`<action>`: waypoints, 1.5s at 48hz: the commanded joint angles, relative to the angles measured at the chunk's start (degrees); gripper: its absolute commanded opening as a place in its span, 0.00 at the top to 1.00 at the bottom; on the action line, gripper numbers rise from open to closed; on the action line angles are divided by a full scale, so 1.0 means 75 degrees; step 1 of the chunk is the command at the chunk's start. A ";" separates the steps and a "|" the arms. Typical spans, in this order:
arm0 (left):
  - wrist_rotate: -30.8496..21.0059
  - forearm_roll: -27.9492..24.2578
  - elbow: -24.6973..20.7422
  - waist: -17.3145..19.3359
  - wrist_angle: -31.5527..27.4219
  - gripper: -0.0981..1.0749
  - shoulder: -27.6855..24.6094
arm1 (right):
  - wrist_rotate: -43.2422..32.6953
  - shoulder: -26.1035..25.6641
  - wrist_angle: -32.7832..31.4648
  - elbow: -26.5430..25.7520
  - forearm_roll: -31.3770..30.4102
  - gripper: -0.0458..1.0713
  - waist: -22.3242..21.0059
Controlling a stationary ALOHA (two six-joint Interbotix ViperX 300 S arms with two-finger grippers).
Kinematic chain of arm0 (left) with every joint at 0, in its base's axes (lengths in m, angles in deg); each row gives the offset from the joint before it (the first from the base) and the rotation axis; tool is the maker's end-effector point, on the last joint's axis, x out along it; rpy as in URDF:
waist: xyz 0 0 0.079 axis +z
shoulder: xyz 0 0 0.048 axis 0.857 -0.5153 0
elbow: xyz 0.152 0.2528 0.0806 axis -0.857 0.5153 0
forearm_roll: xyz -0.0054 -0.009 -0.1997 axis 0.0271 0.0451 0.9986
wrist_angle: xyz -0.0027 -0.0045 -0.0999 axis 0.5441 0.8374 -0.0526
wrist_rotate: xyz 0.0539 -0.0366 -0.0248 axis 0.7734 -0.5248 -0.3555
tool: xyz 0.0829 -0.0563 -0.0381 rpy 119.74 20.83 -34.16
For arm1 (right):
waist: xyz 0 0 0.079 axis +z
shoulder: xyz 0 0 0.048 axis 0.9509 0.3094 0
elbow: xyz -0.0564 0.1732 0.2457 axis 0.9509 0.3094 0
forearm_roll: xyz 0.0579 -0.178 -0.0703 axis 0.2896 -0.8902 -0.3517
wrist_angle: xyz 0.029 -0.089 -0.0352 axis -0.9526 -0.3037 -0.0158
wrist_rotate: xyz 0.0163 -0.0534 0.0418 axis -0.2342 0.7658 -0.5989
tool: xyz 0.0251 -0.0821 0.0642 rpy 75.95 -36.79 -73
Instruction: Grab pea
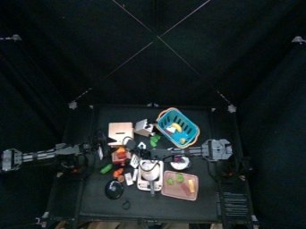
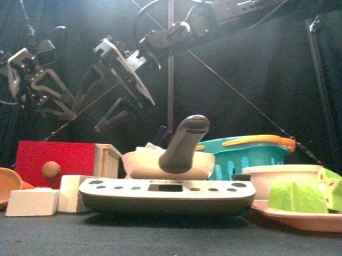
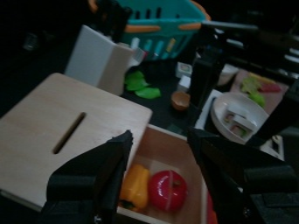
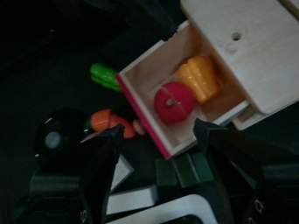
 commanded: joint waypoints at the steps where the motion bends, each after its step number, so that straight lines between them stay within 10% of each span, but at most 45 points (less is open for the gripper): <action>1: -0.0035 -0.0023 -0.0633 -0.0176 -0.1090 0.16 -0.0012 | -0.0023 -0.0773 0.0363 0.0434 0.0059 0.10 0.0082; 20: -0.0176 0.0105 -0.1617 -0.0469 -0.4102 0.16 -0.0727 | 0.0117 -0.2203 0.2461 0.3105 0.0047 0.10 0.0082; 30: -0.0738 0.0375 -0.1547 -0.1535 -0.4770 0.16 -0.1617 | 0.0082 -0.2637 0.2684 0.3668 -0.0352 0.10 0.0070; 46: -0.4512 -0.1066 -0.1418 -0.3176 -0.6094 0.16 -0.1828 | 0.0117 -0.3129 0.3422 0.4453 -0.0445 0.10 0.0117; 56: -0.6246 -0.2016 -0.1301 -0.4078 -0.5918 0.15 -0.1852 | 0.0105 -0.3211 0.3645 0.4570 -0.0633 0.10 0.0070; 72: -0.6750 -0.2039 -0.0832 -0.4160 -0.5016 0.14 -0.2262 | 0.0105 -0.3176 0.3680 0.4652 -0.0668 0.10 0.0070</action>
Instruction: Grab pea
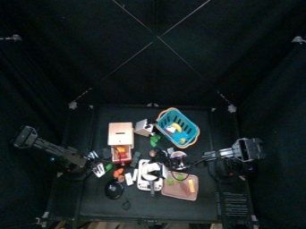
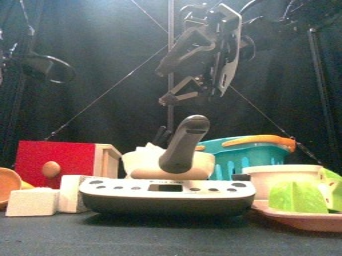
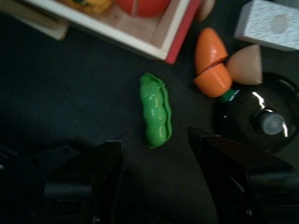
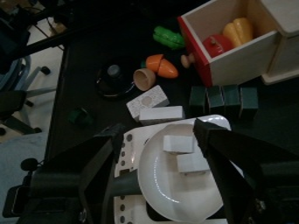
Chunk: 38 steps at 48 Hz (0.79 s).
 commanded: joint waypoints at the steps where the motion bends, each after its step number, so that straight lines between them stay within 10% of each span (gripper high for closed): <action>1: -0.0012 -0.0082 0.0000 -0.0023 0.0305 0.14 -0.0012 | 0.0012 -0.0270 0.0082 -0.0059 0.0000 0.10 -0.0023; 38: -0.0082 0.0023 0.0645 0.0082 0.1594 0.08 -0.1395 | 0.0012 -0.0223 0.0188 -0.0023 -0.0012 0.10 -0.0023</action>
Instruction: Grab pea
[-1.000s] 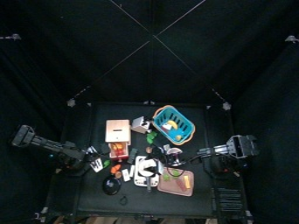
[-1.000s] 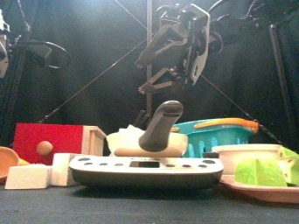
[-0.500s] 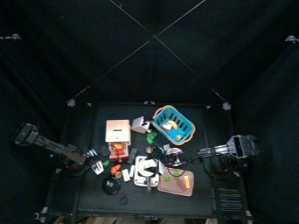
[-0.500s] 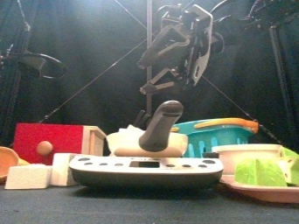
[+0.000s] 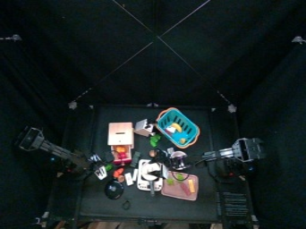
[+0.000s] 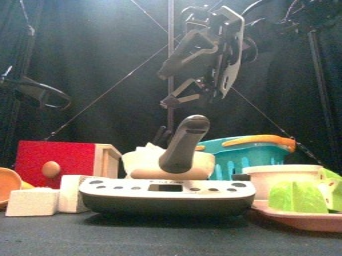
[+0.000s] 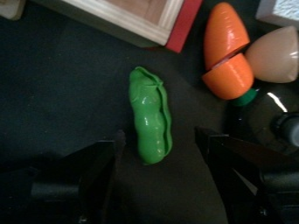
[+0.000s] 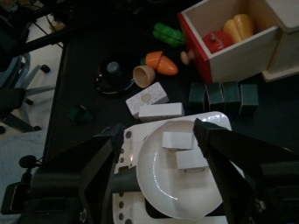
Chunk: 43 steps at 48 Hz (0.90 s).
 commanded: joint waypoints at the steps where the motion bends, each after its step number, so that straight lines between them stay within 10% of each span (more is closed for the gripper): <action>1: -0.0012 -0.0035 -0.0082 0.0023 0.0105 0.08 -0.0152 | 0.0012 -0.0223 0.0082 -0.0070 0.0000 0.10 -0.0012; 43: 0.0000 -0.0422 -0.0199 0.0082 0.0457 0.32 -0.0891 | 0.0012 -0.0176 0.0082 -0.0047 0.0000 0.10 -0.0012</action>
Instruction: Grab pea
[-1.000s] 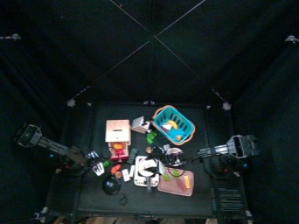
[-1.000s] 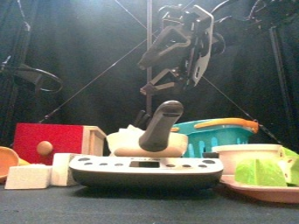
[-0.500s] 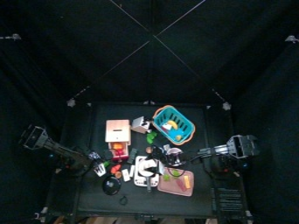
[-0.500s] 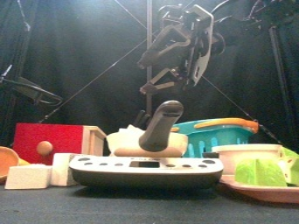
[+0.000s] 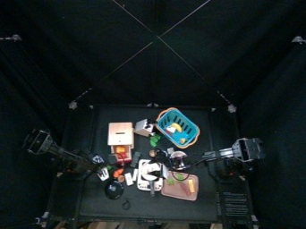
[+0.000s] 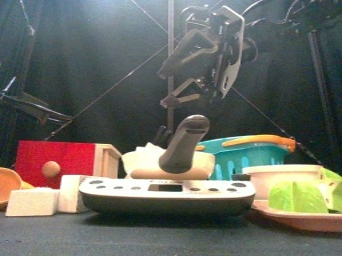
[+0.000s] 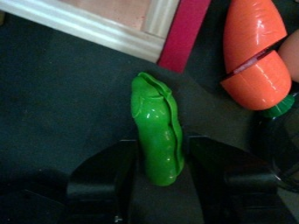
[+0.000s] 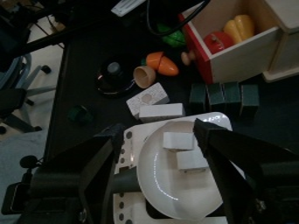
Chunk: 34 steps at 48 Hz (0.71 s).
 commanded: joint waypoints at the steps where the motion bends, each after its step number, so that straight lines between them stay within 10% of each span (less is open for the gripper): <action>1: 0.0000 -0.0023 -0.0152 0.0023 -0.0047 0.32 0.0070 | 0.0012 -0.0188 0.0059 -0.0070 -0.0012 0.10 -0.0012; 34: 0.0082 0.0609 -0.0258 -0.0152 -0.0539 0.33 0.1617 | 0.0000 -0.0188 0.0059 -0.0047 0.0000 0.10 -0.0012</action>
